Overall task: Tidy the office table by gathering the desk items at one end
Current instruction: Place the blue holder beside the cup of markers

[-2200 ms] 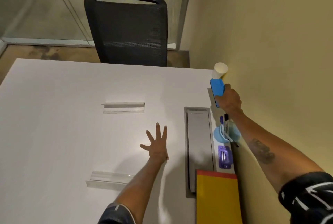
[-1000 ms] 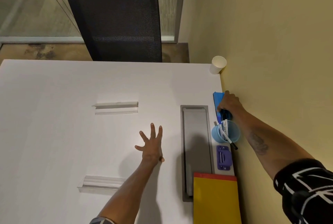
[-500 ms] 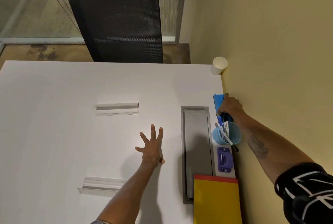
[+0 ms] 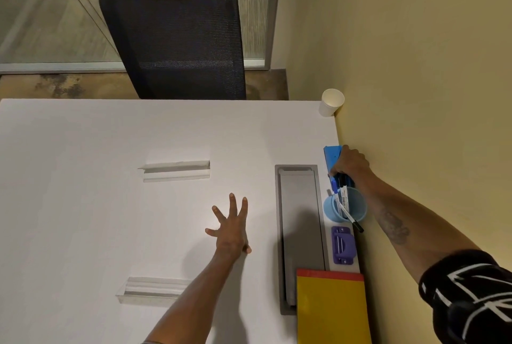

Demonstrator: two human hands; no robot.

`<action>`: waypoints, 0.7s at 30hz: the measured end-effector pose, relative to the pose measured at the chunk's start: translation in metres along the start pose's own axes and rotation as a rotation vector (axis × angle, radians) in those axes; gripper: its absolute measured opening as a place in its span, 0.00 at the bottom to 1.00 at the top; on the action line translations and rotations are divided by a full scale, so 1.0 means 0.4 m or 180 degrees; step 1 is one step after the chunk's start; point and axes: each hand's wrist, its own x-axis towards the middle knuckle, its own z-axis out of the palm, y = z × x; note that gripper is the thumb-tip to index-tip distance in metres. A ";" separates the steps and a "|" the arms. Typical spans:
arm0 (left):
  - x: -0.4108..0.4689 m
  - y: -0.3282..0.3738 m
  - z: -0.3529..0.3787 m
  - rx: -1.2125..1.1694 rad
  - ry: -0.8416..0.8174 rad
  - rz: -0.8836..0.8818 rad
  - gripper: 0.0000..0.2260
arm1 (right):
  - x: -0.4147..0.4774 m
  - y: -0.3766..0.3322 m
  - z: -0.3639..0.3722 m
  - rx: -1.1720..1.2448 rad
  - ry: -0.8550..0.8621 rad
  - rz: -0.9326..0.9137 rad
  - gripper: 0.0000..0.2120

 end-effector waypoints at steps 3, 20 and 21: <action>0.001 0.000 0.001 -0.0004 -0.0010 0.0006 0.65 | 0.003 -0.007 -0.015 -0.0036 0.0076 0.0006 0.39; 0.004 -0.001 0.009 0.0118 0.0046 0.0010 0.65 | 0.023 -0.029 -0.003 0.0095 0.0110 0.0110 0.39; 0.003 -0.002 0.010 0.0121 0.0055 0.0010 0.65 | 0.023 -0.029 -0.002 0.0107 0.0108 0.0105 0.39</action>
